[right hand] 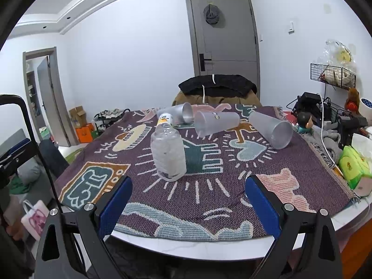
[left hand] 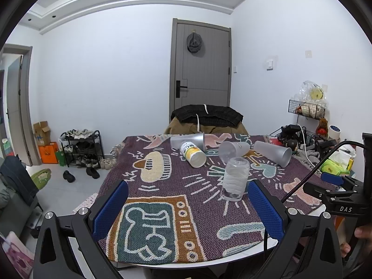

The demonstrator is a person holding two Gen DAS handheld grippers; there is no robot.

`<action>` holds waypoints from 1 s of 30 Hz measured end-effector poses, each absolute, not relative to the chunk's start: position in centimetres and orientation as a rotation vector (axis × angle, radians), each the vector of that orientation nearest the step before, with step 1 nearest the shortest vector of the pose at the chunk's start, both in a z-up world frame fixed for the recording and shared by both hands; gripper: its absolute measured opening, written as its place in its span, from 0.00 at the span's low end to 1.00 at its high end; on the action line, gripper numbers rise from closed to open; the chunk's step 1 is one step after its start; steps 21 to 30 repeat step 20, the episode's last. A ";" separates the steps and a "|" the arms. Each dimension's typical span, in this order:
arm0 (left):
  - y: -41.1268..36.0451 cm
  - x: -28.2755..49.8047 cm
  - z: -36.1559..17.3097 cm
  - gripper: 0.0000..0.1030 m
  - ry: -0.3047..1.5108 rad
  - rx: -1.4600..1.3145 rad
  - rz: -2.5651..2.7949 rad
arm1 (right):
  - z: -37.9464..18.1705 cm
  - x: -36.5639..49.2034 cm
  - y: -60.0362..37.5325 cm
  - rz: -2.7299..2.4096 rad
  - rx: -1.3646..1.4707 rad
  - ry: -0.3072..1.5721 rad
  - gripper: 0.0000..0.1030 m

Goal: Flip cup upside down

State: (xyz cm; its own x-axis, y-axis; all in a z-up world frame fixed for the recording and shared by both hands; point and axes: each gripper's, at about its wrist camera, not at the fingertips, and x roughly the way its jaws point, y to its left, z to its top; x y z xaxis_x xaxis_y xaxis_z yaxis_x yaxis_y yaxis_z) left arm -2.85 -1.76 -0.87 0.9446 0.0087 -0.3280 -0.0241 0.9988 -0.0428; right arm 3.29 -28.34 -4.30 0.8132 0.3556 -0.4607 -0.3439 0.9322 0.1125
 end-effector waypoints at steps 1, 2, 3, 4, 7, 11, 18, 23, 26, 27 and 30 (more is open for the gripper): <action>-1.8 -2.8 -0.8 1.00 0.333 -0.046 0.017 | -4.3 3.3 -28.3 0.373 0.024 0.497 0.95; -1.7 -2.8 -0.8 1.00 0.333 -0.045 0.018 | -4.3 3.3 -28.3 0.373 0.024 0.497 0.95; -1.7 -2.7 -0.8 1.00 0.334 -0.044 0.019 | -4.3 3.3 -28.3 0.373 0.023 0.498 0.95; -1.7 -2.8 -0.8 1.00 0.333 -0.044 0.020 | -4.3 3.3 -28.3 0.373 0.024 0.498 0.95; -1.7 -2.7 -0.8 1.00 0.331 -0.043 0.018 | -4.4 3.4 -28.2 0.373 0.023 0.500 0.95; -1.9 -2.7 -0.8 1.00 0.321 -0.032 0.010 | -4.4 3.5 -28.0 0.372 0.022 0.497 0.95; -2.2 -2.6 -0.7 1.00 0.309 -0.025 0.000 | -4.5 3.6 -27.9 0.366 0.020 0.496 0.95; -2.2 -2.6 -0.7 1.00 0.305 -0.024 -0.002 | -4.6 3.7 -28.0 0.364 0.023 0.498 0.95; -2.2 -2.6 -0.7 1.00 0.305 -0.024 -0.002 | -4.6 3.7 -28.0 0.364 0.023 0.498 0.95; -2.2 -2.6 -0.7 1.00 0.305 -0.024 -0.002 | -4.6 3.7 -28.0 0.364 0.023 0.498 0.95; -2.2 -2.6 -0.7 1.00 0.305 -0.024 -0.002 | -4.6 3.7 -28.0 0.364 0.023 0.498 0.95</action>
